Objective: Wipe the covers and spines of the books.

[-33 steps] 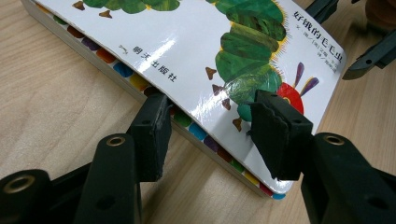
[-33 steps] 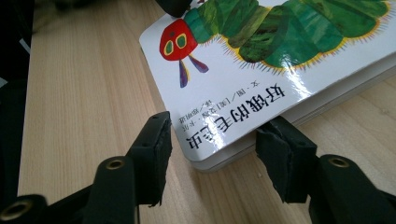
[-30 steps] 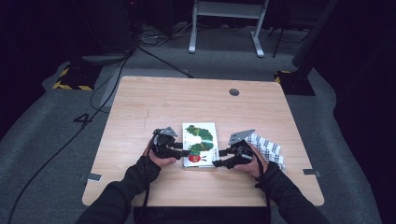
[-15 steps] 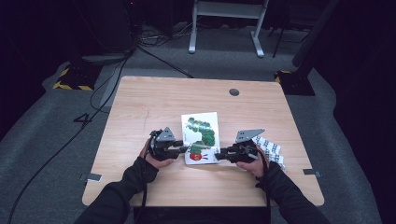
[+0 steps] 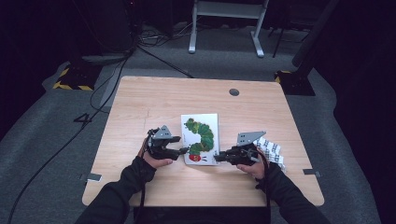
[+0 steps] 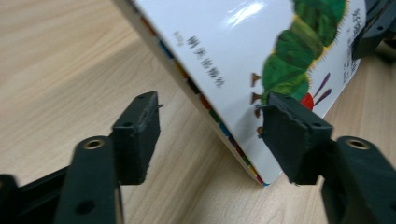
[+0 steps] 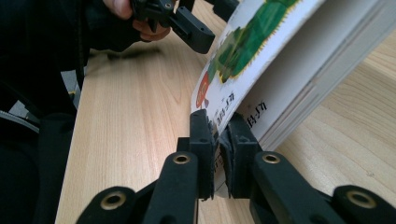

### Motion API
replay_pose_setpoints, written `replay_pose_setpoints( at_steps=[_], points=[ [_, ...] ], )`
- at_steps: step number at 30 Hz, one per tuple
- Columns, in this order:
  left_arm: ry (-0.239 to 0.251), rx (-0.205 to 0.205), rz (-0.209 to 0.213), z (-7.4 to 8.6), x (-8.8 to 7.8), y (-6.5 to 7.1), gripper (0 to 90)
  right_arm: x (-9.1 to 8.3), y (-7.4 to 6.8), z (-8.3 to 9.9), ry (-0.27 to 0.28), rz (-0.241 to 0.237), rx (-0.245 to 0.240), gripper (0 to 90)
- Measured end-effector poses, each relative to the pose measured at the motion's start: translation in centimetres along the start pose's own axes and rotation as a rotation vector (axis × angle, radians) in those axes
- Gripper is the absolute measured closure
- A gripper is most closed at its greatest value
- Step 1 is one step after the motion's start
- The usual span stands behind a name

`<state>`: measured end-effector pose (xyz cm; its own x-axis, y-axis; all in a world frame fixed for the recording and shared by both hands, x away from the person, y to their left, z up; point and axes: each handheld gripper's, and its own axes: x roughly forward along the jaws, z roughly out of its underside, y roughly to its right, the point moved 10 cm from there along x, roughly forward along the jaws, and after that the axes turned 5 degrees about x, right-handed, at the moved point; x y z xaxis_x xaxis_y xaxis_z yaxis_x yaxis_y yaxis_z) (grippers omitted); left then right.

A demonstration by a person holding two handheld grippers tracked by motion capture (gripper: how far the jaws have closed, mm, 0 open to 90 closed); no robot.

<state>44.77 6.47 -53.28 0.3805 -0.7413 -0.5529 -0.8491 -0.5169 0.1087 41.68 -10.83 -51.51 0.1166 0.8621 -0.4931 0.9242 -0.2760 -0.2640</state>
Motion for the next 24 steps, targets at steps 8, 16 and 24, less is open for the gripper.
replay_pose_setpoints(
  at_steps=[8, 16, 24],
  points=[
    [-0.001, 0.042, 0.097, -0.4, 1.2, 0.8, 18.1, 0.0, -0.5, 0.3, -0.024, 0.005, -0.042, 87.5],
    [0.101, 0.082, 0.097, -3.3, 0.3, 0.6, 25.2, 0.0, -0.3, 0.6, -0.037, 0.009, -0.052, 87.3],
    [0.186, 0.116, 0.14, -5.8, -1.4, 1.0, 42.2, 0.0, 0.1, 0.9, -0.06, 0.033, -0.071, 87.2]
  ],
)
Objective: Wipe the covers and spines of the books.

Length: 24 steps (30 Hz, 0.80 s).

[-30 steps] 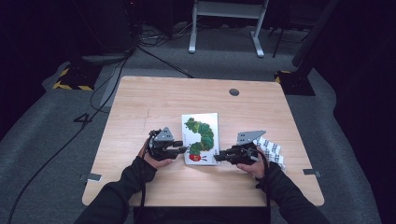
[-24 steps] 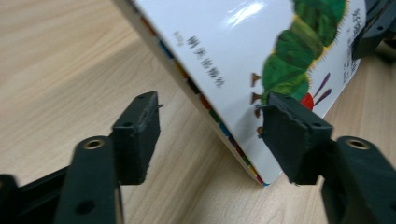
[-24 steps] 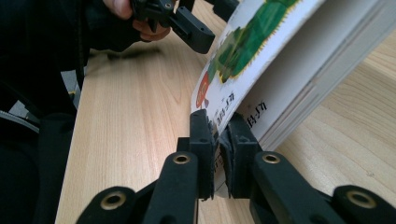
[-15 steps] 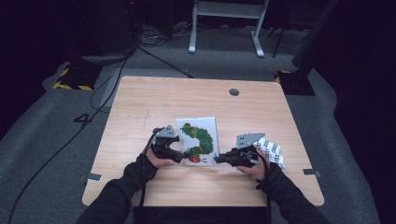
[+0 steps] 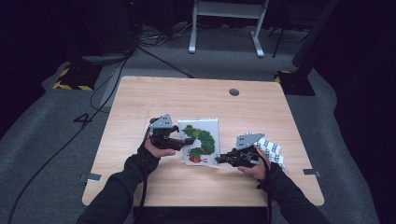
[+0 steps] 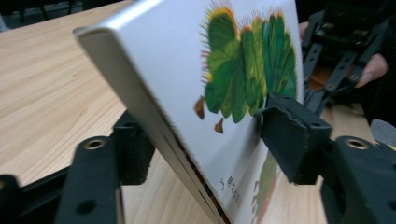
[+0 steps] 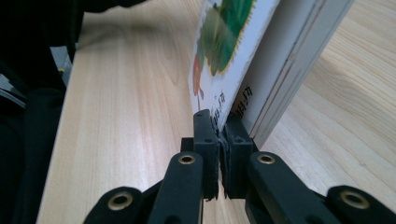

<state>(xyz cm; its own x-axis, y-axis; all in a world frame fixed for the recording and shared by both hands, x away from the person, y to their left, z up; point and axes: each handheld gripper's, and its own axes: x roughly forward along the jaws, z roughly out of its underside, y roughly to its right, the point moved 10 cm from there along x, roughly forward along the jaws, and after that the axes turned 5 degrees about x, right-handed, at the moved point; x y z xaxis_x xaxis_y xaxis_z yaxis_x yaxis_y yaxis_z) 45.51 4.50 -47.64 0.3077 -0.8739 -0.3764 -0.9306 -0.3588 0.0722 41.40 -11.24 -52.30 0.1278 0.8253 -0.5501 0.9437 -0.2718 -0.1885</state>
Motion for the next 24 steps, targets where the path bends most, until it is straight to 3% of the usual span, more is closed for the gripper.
replay_pose_setpoints(
  at_steps=[6, 10, 14, 15, 24],
  points=[
    [0.052, 0.051, 0.019, -1.5, -1.2, 0.9, 53.9, 0.1, 0.3, 0.2, -0.008, 0.023, -0.014, 87.4],
    [0.066, 0.075, 0.055, -1.8, -1.4, 1.6, 58.1, 0.1, 0.5, 0.3, -0.004, 0.022, -0.025, 86.9],
    [0.079, 0.091, 0.098, -2.0, -1.3, 2.2, 68.3, 0.1, 1.1, 0.6, -0.007, 0.045, -0.024, 84.3],
    [0.075, 0.113, 0.12, -2.0, -1.2, 2.7, 69.8, 0.1, 1.3, 0.7, -0.011, 0.052, -0.017, 83.7],
    [0.054, 0.131, 0.101, -2.2, -0.9, 3.5, 74.5, -0.1, 2.3, 0.6, 0.008, 0.123, 0.011, 78.3]
  ],
)
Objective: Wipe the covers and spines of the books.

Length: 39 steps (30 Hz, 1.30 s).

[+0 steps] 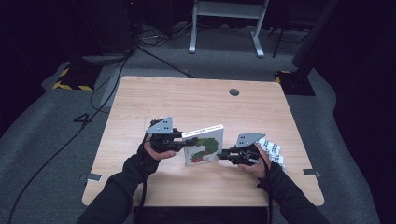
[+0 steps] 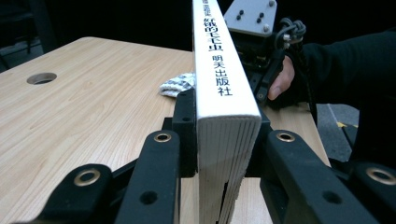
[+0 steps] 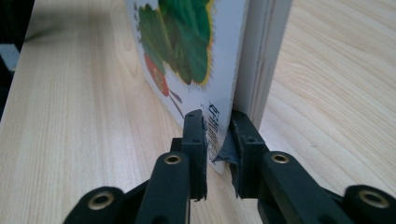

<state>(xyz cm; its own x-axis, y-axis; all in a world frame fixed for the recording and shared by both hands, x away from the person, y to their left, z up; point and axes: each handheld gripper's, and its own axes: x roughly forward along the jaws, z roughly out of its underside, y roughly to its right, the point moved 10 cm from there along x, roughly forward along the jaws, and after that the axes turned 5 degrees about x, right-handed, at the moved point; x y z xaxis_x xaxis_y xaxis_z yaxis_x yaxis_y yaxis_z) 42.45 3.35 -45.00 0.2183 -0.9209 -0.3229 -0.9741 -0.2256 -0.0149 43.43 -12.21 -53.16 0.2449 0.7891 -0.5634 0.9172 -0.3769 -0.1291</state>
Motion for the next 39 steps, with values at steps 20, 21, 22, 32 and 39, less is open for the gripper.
replay_pose_setpoints(
  at_steps=[20, 21, 22, 32, 39],
  points=[
    [0.022, 0.004, -0.036, -0.5, 1.2, 0.6, 73.2, -0.1, 0.1, -0.2, 0.004, 0.037, -0.021, 83.5],
    [0.02, 0.007, -0.039, -0.5, 1.3, 0.6, 73.7, -0.2, 0.1, -0.3, 0.01, 0.039, -0.011, 80.2],
    [0.02, 0.009, -0.041, -0.5, 1.3, 0.6, 73.9, -0.3, 0.2, -0.3, 0.01, 0.04, -0.006, 76.0],
    [0.012, 0.012, -0.061, -0.6, 1.3, 0.6, 74.6, -8.6, 6.6, 2.3, -0.096, 0.378, 0.144, 43.5],
    [0.009, 0.015, -0.067, -0.6, 1.6, 0.7, 74.4, -9.7, 11.0, 7.5, -0.217, 0.539, 0.246, 33.9]
  ],
)
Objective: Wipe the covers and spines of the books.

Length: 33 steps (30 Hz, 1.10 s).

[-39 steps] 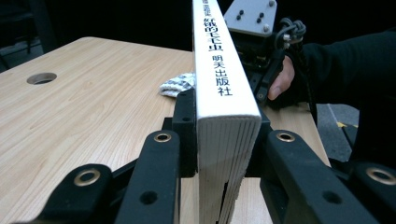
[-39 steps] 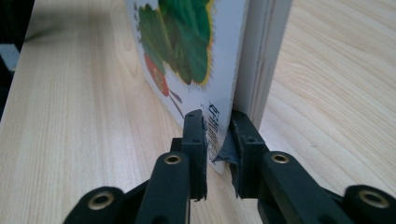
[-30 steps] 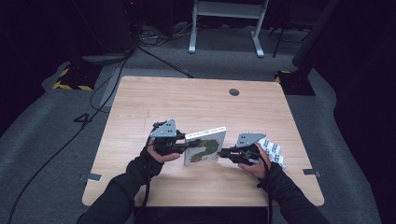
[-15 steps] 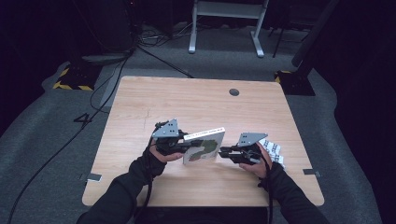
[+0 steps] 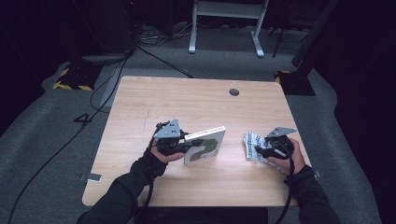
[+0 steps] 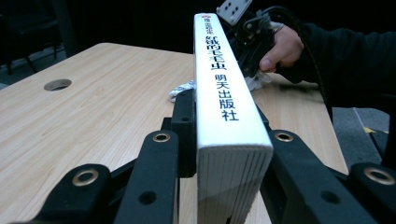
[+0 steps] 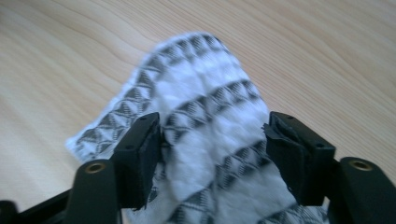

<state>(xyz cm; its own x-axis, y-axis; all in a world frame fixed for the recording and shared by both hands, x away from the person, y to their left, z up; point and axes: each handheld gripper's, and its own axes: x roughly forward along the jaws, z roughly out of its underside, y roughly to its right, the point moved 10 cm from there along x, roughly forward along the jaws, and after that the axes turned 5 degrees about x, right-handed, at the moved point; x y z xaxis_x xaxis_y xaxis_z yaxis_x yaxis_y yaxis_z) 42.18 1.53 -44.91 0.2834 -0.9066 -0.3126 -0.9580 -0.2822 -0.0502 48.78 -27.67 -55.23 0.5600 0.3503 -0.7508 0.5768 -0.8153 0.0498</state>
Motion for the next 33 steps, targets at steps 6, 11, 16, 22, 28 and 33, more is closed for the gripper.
replay_pose_setpoints(
  at_steps=[6, 11, 16, 22, 28, 33],
  points=[
    [-0.023, -0.003, -0.015, 0.4, 0.3, -0.1, 72.1, 0.6, -0.3, 0.7, -0.052, -0.076, 0.015, 50.3],
    [-0.042, 0.007, -0.01, 0.9, 0.6, 0.0, 73.4, 0.3, -1.2, 0.6, -0.068, -0.088, -0.033, 72.1],
    [-0.05, 0.004, -0.023, 0.8, 0.7, -0.1, 74.8, -0.7, -1.9, -0.5, 0.0, -0.129, -0.045, 75.7],
    [-0.062, 0.007, -0.069, 0.4, 0.8, -0.7, 75.1, -3.7, -2.5, -3.3, 0.184, -0.191, 0.003, 75.6],
    [-0.062, 0.008, -0.115, -0.4, 1.3, -1.5, 75.2, -8.9, -5.9, -8.5, 0.435, -0.266, -0.04, 75.7],
    [-0.085, 0.064, -0.155, -1.4, 2.4, -1.5, 75.2, -11.2, -10.9, -12.9, 0.541, -0.326, -0.137, 75.7]
  ],
)
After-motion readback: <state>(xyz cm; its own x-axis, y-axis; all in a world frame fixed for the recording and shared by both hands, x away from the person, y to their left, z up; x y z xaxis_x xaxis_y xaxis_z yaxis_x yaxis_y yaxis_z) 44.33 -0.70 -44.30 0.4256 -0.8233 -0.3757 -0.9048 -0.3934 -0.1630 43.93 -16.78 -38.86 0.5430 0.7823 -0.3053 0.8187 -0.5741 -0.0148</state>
